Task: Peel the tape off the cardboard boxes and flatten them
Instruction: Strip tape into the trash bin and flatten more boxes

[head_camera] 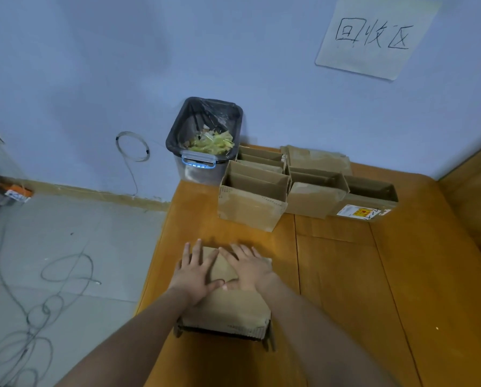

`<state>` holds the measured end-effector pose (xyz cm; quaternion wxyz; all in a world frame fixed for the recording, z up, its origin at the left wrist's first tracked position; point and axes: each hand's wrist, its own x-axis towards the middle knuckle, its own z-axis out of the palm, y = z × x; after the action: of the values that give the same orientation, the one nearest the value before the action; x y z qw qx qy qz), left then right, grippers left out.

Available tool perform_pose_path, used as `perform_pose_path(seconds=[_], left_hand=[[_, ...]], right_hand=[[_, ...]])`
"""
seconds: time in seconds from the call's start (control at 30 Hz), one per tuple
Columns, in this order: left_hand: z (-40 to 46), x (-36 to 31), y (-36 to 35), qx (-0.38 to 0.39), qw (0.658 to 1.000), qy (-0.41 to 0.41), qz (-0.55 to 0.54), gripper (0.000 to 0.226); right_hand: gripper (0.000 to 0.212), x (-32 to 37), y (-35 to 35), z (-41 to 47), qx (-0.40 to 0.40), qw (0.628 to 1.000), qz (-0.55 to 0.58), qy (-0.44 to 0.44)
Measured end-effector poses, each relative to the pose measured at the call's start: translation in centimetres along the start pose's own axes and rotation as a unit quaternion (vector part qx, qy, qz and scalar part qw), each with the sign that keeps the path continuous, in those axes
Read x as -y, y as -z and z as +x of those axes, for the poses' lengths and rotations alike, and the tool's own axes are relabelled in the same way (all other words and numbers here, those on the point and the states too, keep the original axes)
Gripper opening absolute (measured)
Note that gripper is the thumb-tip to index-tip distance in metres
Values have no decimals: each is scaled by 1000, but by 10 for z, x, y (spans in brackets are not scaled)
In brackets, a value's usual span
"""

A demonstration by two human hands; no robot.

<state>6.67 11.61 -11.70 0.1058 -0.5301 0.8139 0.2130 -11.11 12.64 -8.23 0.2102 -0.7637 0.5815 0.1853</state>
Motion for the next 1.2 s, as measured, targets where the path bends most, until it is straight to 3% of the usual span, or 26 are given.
perform_pose_path(seconds=[0.1, 0.3, 0.47, 0.7, 0.9, 1.07, 1.13, 1.2], left_hand=[[0, 1, -5, 16, 997, 10, -78, 86], [-3, -4, -1, -21, 984, 9, -179, 81], [-9, -6, 15, -54, 977, -7, -206, 82], [-7, -11, 88, -160, 977, -107, -86, 82], [-14, -34, 139, -213, 939, -243, 121, 79], [-22, -61, 133, -284, 863, -352, 228, 75], [-23, -69, 116, -268, 856, -371, 240, 72], [-25, -72, 92, -210, 882, -379, 183, 75]], right_hand=[[95, 2, 1, 0, 7, 1000, 2, 3], [94, 8, 0, -4, -13, 1000, -23, 3], [96, 11, 2, -10, -53, 998, -11, -6], [107, 14, 27, -18, -221, 970, 73, -65], [108, 10, 47, -37, -347, 915, 181, -101], [90, 11, 30, -64, -392, 870, 268, -133], [83, 13, 14, -74, -382, 867, 287, -142], [79, 15, -2, -83, -342, 883, 283, -154]])
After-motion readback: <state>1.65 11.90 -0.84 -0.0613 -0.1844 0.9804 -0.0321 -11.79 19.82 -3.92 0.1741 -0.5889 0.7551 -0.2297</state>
